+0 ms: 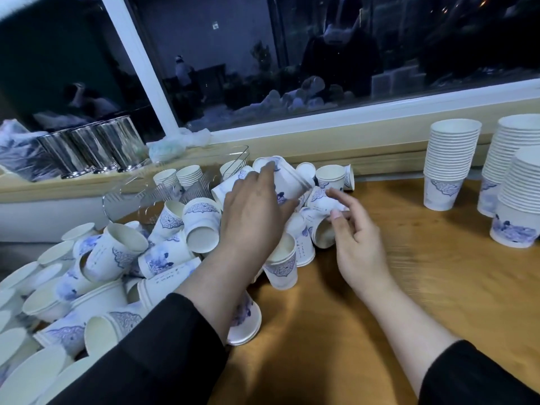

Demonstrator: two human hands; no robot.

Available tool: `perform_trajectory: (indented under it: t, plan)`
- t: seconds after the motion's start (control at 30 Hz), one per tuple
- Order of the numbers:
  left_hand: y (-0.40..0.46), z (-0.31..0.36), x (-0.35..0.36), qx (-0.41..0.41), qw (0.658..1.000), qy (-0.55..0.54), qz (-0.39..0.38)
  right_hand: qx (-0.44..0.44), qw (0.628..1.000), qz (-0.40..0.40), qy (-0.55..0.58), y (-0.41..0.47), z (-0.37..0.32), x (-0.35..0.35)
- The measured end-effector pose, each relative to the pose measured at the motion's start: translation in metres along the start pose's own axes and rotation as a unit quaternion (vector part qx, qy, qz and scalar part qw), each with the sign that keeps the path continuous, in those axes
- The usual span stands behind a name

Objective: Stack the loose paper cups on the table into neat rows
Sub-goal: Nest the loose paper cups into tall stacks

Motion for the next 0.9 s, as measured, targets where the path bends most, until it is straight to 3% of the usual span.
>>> perform_trajectory:
  t: [0.07,0.17,0.27,0.33,0.43,0.57,0.67,0.77,0.9]
  plan:
    - [-0.013,-0.006,-0.012,-0.013,0.993,-0.11,0.045,0.002,1.0,-0.008,-0.014,-0.002,0.0,-0.001]
    - [-0.037,-0.016,-0.025,-0.039,0.975,-0.205,0.076,-0.018,0.989,-0.116,-0.087,-0.009,-0.003,0.006]
    - [-0.059,-0.023,-0.035,-0.05,0.963,-0.253,0.083,-0.069,0.944,-0.231,-0.225,-0.019,0.001,0.018]
    - [-0.069,-0.025,-0.042,-0.048,0.96,-0.26,0.089,-0.093,0.916,-0.261,-0.291,-0.024,0.002,0.024]
    - [-0.085,-0.024,-0.055,-0.04,0.963,-0.251,0.088,-0.112,0.919,-0.226,-0.305,-0.031,-0.008,0.024]
    - [-0.123,-0.014,-0.059,0.005,0.949,-0.305,0.074,-0.08,0.972,-0.032,-0.219,-0.041,-0.052,-0.004]
    - [-0.153,-0.003,-0.04,0.009,0.937,-0.349,0.021,-0.078,0.972,0.053,-0.216,-0.055,-0.11,-0.033]
    - [-0.172,0.005,-0.011,0.001,0.926,-0.376,-0.026,-0.103,0.957,0.012,-0.27,-0.069,-0.158,-0.044]
    - [-0.182,0.008,0.012,-0.004,0.909,-0.415,-0.048,-0.15,0.895,-0.144,-0.394,-0.081,-0.168,-0.031]
Point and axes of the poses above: each hand's wrist, its own y-axis towards the middle knuckle, its own x-axis out of the palm, z = x × y, the point moved 1 cm from there along y, towards the middle knuckle, and after that the axes turned 10 degrees about -z, right-handed, at the moved point
